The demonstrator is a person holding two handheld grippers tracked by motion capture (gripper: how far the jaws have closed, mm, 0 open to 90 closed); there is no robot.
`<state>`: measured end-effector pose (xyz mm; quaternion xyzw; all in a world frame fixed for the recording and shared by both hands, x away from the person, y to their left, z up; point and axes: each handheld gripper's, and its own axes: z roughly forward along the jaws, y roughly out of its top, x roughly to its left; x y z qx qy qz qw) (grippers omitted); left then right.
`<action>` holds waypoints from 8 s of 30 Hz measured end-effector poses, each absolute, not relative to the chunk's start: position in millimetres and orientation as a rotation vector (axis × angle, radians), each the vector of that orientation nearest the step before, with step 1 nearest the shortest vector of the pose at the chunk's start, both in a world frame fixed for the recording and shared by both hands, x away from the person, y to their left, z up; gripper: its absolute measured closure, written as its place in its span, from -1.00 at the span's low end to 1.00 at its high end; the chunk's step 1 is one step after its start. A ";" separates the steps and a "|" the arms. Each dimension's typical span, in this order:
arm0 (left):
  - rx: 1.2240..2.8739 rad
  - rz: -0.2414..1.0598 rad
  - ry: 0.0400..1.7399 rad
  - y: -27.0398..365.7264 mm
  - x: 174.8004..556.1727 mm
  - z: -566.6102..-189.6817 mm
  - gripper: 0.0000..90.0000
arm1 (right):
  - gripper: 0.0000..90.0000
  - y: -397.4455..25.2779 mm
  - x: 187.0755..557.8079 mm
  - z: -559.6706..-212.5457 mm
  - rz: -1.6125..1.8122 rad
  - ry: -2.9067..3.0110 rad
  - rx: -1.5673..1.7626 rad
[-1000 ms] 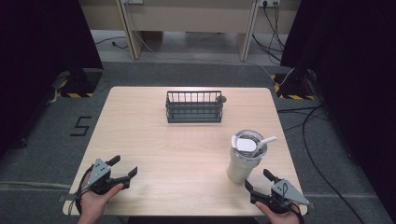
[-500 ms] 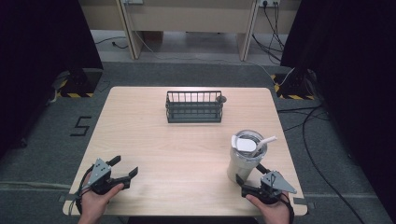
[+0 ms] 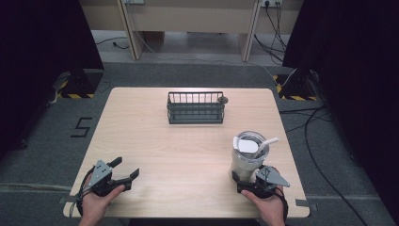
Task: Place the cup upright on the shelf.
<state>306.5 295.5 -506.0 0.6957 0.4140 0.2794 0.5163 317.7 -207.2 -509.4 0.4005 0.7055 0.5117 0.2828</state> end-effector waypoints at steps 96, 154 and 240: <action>1.648 0.653 1.008 299.5 307.8 -506.8 -0.68 | -0.74 -176.6 388.9 -457.9 1.414 1.850 1.007; 1.643 0.642 1.012 298.9 309.0 -507.0 -0.68 | -0.74 -134.6 467.0 -411.1 1.453 1.811 0.973; 1.628 0.618 1.028 299.8 311.4 -509.4 -0.68 | -0.73 -74.1 563.5 -387.7 1.452 1.816 1.022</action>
